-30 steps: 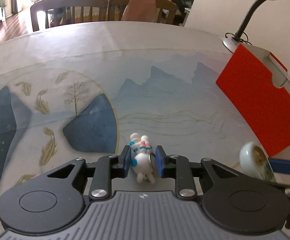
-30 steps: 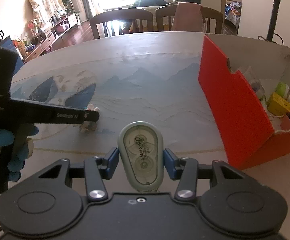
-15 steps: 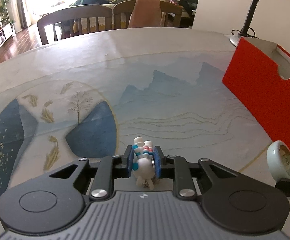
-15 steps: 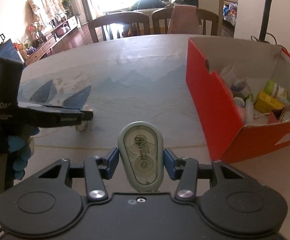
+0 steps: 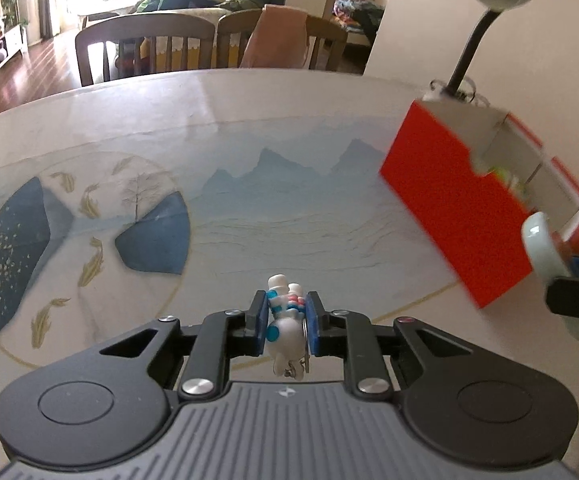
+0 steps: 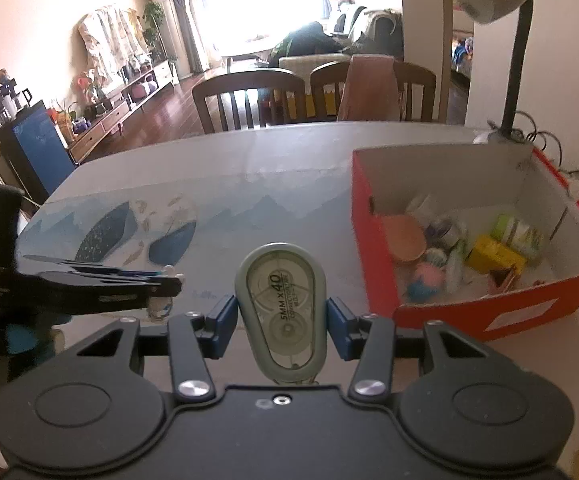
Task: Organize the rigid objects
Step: 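Lift the tape roller and bunny keychain and carry them over the red box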
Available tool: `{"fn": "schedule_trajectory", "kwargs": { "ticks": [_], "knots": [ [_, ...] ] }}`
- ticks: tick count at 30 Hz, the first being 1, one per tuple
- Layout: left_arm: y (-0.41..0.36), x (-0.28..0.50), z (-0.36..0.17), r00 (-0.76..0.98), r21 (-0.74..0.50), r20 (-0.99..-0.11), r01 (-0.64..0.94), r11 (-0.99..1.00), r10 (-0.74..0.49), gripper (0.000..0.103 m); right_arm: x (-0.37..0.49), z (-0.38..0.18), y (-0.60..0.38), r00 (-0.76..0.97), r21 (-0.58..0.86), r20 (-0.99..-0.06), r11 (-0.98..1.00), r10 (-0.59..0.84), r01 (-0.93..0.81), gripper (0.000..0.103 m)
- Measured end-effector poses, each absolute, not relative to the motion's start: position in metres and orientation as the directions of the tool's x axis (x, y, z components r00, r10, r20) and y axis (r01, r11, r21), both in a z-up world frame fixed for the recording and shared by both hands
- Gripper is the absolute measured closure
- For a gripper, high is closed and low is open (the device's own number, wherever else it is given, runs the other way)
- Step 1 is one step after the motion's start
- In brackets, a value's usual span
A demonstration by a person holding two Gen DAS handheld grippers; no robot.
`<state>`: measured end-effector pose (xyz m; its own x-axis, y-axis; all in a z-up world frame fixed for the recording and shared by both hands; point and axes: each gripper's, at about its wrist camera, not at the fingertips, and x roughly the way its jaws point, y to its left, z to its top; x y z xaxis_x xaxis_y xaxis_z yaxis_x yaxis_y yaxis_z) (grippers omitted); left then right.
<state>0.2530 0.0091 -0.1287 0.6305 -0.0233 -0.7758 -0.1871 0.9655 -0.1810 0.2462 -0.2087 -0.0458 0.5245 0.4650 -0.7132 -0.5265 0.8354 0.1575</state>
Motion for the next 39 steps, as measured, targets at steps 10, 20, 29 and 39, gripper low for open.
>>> {"fn": "schedule_trajectory", "kwargs": {
  "ticks": [10,20,29,39],
  "knots": [
    [-0.021,0.244,-0.071,0.692,-0.239,-0.715,-0.109,0.965,-0.098,0.084,0.252,-0.026,-0.236,0.564,0.159,-0.678,0.844,0.471,-0.513,0.056],
    [-0.069,0.274,-0.038,0.721,-0.226,-0.676,-0.007,0.974,-0.152,0.084,0.277,-0.018,-0.272,0.628,0.12,-0.651,0.875,0.426,-0.469,0.056],
    [-0.118,0.319,-0.03,0.705,-0.227,-0.676,0.077,0.971,-0.214,0.084,0.311,-0.019,-0.307,0.662,0.08,-0.655,0.905,0.364,-0.418,0.056],
    [-0.164,0.388,-0.048,0.651,-0.242,-0.713,0.123,0.963,-0.262,0.084,0.362,-0.039,-0.342,0.671,0.032,-0.689,0.937,0.273,-0.348,0.056]
  ]
}}
